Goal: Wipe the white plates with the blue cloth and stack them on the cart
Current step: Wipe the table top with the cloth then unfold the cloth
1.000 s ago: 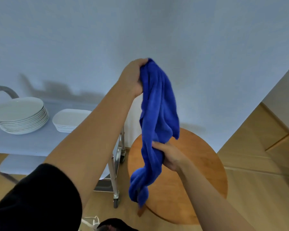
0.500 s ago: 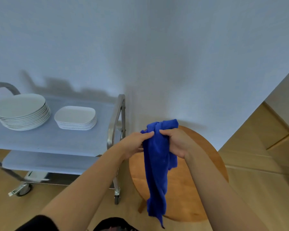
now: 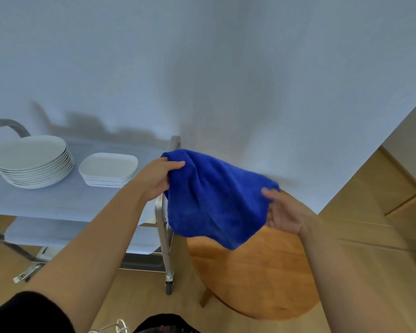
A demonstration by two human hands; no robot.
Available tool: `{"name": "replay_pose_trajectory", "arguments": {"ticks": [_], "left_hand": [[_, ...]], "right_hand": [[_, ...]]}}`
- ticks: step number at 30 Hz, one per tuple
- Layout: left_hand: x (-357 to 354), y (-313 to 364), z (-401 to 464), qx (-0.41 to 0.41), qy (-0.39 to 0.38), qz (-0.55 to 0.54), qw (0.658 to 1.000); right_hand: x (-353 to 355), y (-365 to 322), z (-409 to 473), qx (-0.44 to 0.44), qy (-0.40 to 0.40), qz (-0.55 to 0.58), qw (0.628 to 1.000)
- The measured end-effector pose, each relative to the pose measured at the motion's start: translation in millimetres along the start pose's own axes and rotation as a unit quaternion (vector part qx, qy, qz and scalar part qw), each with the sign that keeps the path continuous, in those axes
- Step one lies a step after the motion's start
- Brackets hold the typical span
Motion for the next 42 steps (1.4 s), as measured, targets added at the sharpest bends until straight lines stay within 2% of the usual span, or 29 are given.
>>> {"name": "replay_pose_trajectory", "arguments": {"ticks": [2, 4, 5, 7, 10, 12, 15, 18, 21, 22, 24, 27, 31, 34, 36, 38, 39, 42], "left_hand": [[-4, 0, 3, 0.039, 0.000, 0.176, 0.984], [-2, -4, 5, 0.074, 0.043, 0.323, 0.942], [3, -6, 7, 0.082, 0.077, 0.349, 0.930], [15, -8, 10, 0.092, 0.137, 0.316, 0.934], [31, -11, 10, 0.113, 0.183, 0.242, 0.946], [40, -12, 10, 0.105, 0.208, 0.217, 0.948], [44, -10, 12, 0.056, 0.246, 0.171, 0.952], [39, -4, 12, 0.028, 0.227, 0.118, 0.966], [35, 0, 10, 0.031, 0.145, 0.061, 0.987], [35, 1, 10, 0.023, 0.139, 0.069, 0.988], [38, 4, 10, -0.014, 0.180, 0.117, 0.976], [37, 15, 10, -0.095, 0.265, 0.208, 0.937], [31, 36, 12, -0.155, 0.252, 0.245, 0.923], [39, 46, 10, -0.184, 0.259, 0.243, 0.917], [41, 50, 8, -0.206, 0.275, 0.269, 0.900], [40, 53, 6, -0.222, 0.296, 0.322, 0.871], [39, 53, 6, -0.228, 0.305, 0.359, 0.852], [42, 54, 5, -0.216, 0.318, 0.465, 0.798]], "right_hand": [[3, 9, 7, -0.054, 0.005, -0.163, 0.985], [9, -1, 13, -0.025, 0.083, -0.208, 0.974], [13, -10, 14, 0.009, 0.132, -0.215, 0.968], [20, -23, 13, 0.079, 0.188, -0.196, 0.959], [26, -31, 6, 0.151, 0.170, -0.154, 0.962], [31, -35, 2, 0.154, 0.152, -0.232, 0.948], [34, -43, 2, 0.140, 0.130, -0.401, 0.896], [37, -46, 4, 0.123, 0.131, -0.452, 0.874], [44, -44, 6, 0.159, 0.210, -0.443, 0.857], [45, -44, 5, 0.173, 0.232, -0.456, 0.842], [43, -44, 4, 0.184, 0.251, -0.476, 0.822], [34, -47, 4, 0.211, 0.240, -0.413, 0.853], [31, -56, -1, 0.185, 0.191, -0.274, 0.924], [33, -62, -5, 0.203, 0.185, -0.254, 0.927], [35, -65, -7, 0.227, 0.195, -0.243, 0.923], [37, -69, -8, 0.237, 0.181, -0.304, 0.905], [35, -71, -9, 0.232, 0.162, -0.376, 0.882], [28, -74, -7, 0.212, 0.108, -0.608, 0.757]]}}
Point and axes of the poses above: each hand's wrist, its own z-axis towards the middle knuckle, its own x-axis out of the back of the hand, y = z × x, the point moved 3 cm from there along z, towards the middle knuckle, and after that the axes turned 9 degrees about x, right-handed, at the moved point
